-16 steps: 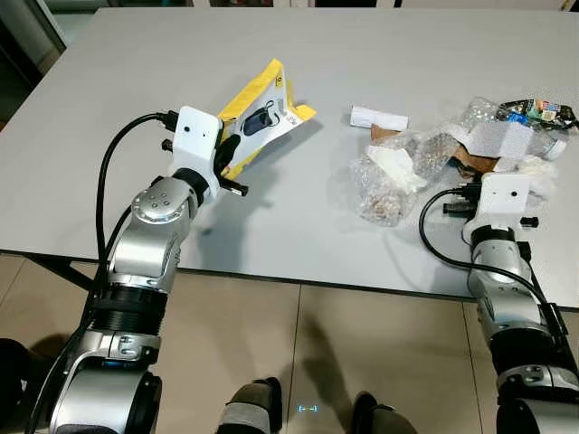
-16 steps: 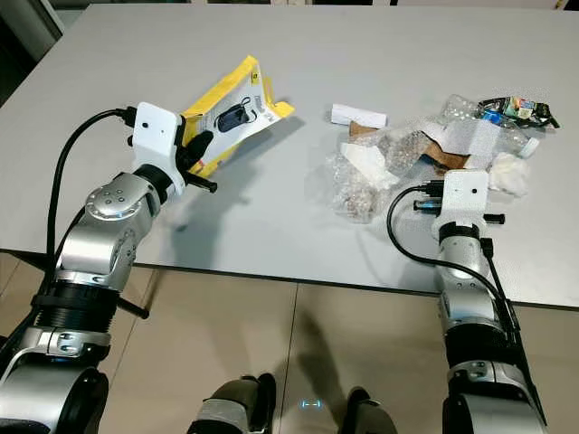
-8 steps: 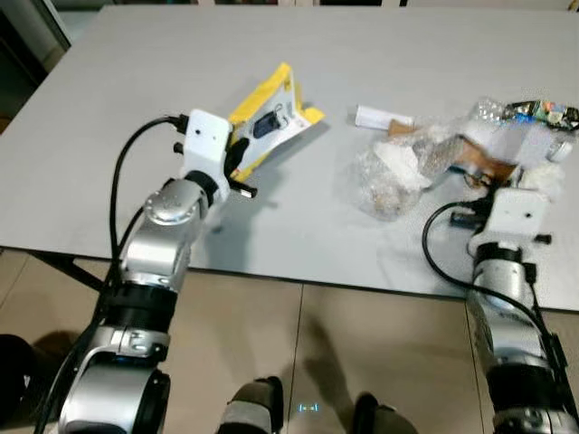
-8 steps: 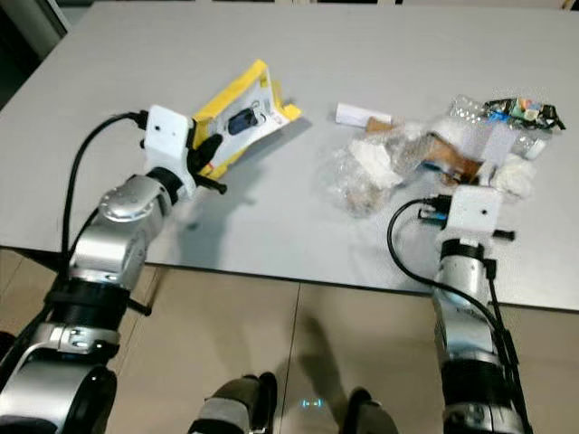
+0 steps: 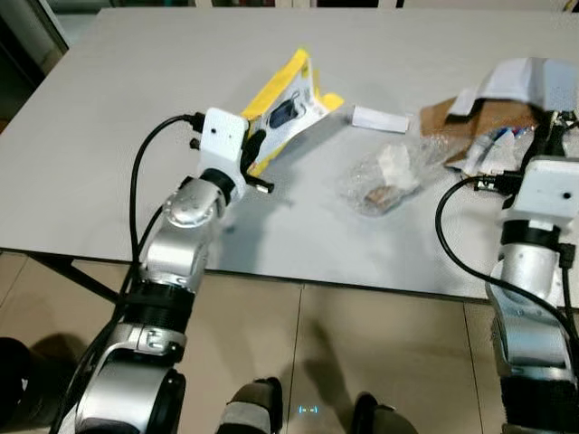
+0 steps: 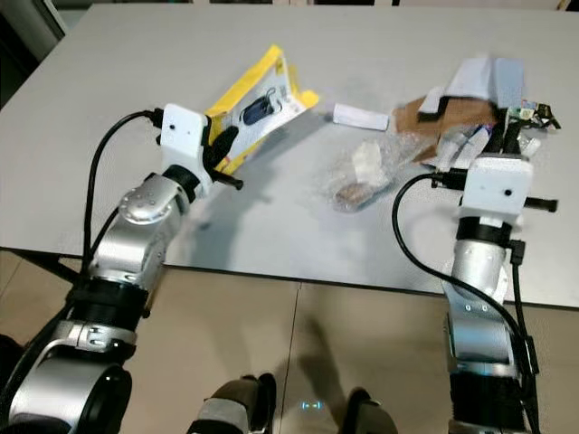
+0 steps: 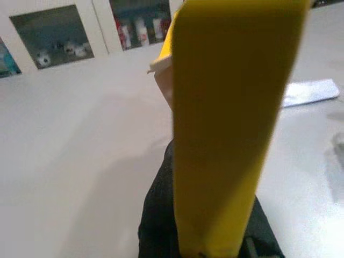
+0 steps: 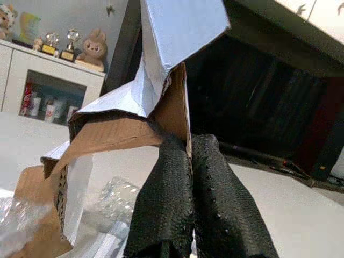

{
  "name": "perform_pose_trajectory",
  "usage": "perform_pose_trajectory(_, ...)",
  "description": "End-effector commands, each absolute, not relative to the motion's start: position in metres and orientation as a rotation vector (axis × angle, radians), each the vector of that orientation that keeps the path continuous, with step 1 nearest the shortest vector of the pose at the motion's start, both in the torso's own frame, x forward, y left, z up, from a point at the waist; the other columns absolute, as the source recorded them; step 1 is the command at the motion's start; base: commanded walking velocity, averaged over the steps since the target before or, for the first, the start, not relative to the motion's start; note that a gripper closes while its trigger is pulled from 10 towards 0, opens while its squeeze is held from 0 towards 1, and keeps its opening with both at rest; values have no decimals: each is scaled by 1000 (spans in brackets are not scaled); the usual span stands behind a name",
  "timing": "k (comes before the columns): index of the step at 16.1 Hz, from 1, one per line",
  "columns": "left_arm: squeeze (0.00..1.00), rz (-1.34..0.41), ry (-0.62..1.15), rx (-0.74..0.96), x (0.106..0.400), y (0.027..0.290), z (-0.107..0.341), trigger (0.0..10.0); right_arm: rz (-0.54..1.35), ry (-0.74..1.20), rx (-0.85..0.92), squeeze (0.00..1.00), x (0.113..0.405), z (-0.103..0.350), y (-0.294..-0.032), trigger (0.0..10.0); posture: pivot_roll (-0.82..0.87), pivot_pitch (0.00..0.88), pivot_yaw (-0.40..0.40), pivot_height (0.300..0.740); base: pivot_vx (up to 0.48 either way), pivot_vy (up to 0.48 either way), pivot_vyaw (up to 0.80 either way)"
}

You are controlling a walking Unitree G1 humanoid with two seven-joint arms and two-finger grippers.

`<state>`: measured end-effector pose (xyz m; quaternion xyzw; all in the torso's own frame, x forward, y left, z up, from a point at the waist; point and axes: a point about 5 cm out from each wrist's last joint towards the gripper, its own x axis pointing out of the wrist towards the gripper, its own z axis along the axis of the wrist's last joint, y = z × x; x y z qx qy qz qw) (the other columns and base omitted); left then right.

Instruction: Picking trash to rubbish bin

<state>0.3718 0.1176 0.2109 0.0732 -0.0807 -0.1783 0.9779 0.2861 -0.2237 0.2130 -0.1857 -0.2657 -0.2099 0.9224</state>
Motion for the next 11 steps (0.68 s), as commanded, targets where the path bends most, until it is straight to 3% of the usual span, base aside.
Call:
perform_pose_trajectory(1,0,-343,-172,166,371,117,209,10000,-438,-558,-385,0,281,217,-221,0,289,159,66,740,0,0,0)
perform_pose_trajectory(8,0,-267,-249,214,360,109,204,10000,-470,-560,-359,0,240,234,-209,0,215,121,19,740,0,0,0)
perform_pose_trajectory(9,0,-257,-251,219,357,109,201,10000,-472,-541,-348,0,236,231,-210,471,204,117,9,740,0,0,0)
perform_pose_trajectory(11,0,-240,-238,218,350,104,187,10000,-464,-451,-325,0,224,219,-210,0,179,108,-20,740,0,0,0)
